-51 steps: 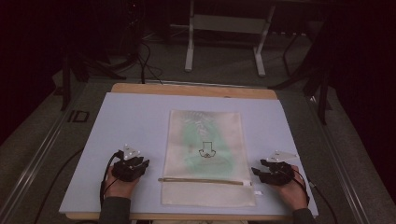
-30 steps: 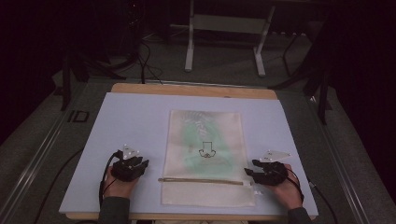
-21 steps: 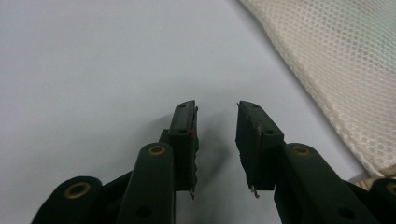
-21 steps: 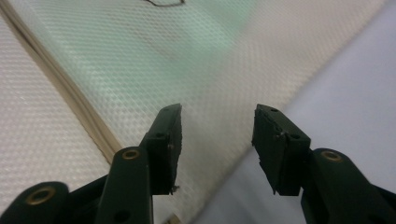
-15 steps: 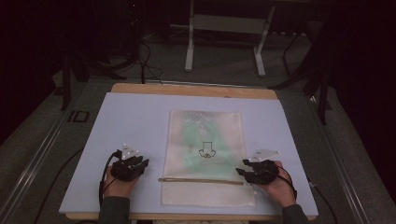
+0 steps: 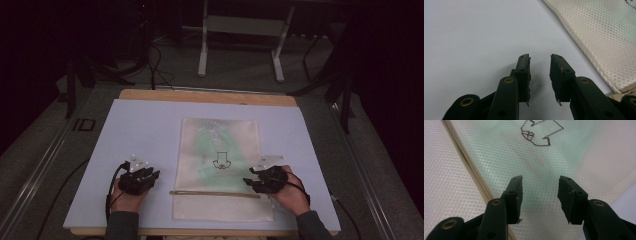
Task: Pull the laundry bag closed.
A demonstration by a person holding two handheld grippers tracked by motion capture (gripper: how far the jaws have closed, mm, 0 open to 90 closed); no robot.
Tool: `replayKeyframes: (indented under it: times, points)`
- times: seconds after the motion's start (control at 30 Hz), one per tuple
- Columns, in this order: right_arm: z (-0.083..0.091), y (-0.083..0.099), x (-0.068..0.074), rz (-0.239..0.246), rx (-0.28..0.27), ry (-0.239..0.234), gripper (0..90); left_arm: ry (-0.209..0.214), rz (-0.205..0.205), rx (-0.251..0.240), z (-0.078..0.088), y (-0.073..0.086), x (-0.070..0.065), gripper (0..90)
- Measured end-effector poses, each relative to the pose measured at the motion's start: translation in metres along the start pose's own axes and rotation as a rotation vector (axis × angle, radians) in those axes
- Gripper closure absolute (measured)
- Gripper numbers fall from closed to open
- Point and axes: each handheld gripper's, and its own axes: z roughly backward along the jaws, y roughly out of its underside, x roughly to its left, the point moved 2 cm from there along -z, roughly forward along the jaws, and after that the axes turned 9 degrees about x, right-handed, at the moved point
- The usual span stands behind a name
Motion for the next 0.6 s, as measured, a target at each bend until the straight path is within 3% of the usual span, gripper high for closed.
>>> replayKeyframes:
  times: [0.6]
  points:
    - [-0.012,-0.028,0.015,0.104,0.054,-0.043,54.0,0.003,-0.004,0.008,-0.002,0.0,0.0,68.5]
